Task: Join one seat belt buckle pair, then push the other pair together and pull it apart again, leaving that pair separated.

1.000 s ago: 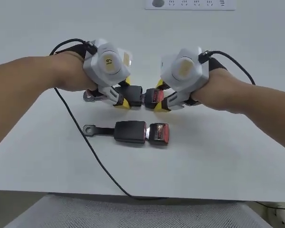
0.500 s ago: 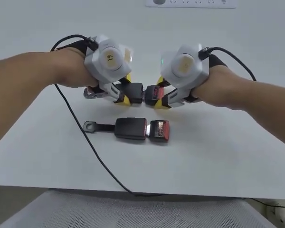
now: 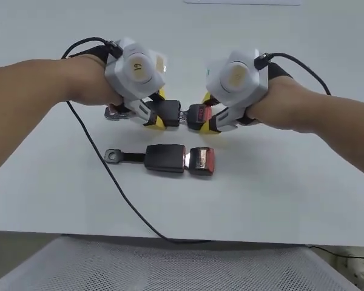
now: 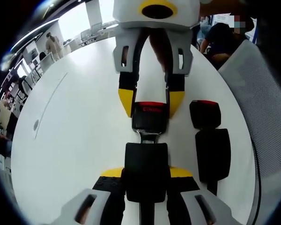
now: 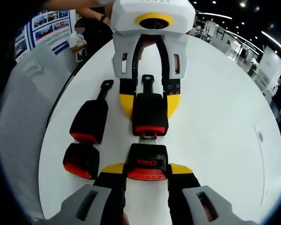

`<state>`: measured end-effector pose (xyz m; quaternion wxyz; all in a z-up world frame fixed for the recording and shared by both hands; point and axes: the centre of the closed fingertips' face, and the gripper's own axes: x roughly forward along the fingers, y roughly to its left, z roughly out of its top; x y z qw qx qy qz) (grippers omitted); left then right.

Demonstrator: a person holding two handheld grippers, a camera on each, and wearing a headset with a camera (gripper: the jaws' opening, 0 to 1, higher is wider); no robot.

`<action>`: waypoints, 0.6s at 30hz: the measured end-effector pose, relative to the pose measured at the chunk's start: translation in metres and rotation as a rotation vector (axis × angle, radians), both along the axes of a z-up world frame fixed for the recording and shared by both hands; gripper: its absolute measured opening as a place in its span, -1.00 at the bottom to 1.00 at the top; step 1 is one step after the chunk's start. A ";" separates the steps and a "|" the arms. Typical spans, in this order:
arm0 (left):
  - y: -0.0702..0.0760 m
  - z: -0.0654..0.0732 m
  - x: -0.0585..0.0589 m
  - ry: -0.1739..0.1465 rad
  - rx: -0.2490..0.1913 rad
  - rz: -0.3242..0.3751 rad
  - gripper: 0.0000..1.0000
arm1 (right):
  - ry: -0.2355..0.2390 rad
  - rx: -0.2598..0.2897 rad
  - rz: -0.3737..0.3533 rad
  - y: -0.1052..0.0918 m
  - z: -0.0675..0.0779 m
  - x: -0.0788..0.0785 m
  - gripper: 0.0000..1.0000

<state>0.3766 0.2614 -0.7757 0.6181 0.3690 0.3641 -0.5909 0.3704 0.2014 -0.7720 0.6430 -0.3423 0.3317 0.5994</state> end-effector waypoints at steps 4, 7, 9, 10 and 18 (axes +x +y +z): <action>0.001 -0.001 0.001 0.000 -0.015 0.000 -0.33 | 0.003 -0.001 -0.001 -0.004 0.000 0.001 -0.39; 0.000 0.000 0.000 0.000 -0.018 0.002 -0.33 | -0.001 0.007 0.001 -0.005 0.001 0.002 -0.38; 0.000 0.000 0.000 -0.001 -0.015 0.003 -0.33 | -0.002 0.008 -0.001 -0.006 0.000 0.000 -0.38; 0.000 0.000 0.000 -0.002 -0.014 0.003 -0.33 | -0.001 0.008 -0.004 -0.010 -0.001 0.000 -0.38; 0.002 -0.001 0.002 -0.001 -0.008 0.008 -0.33 | 0.004 0.011 -0.044 -0.040 -0.002 -0.002 -0.37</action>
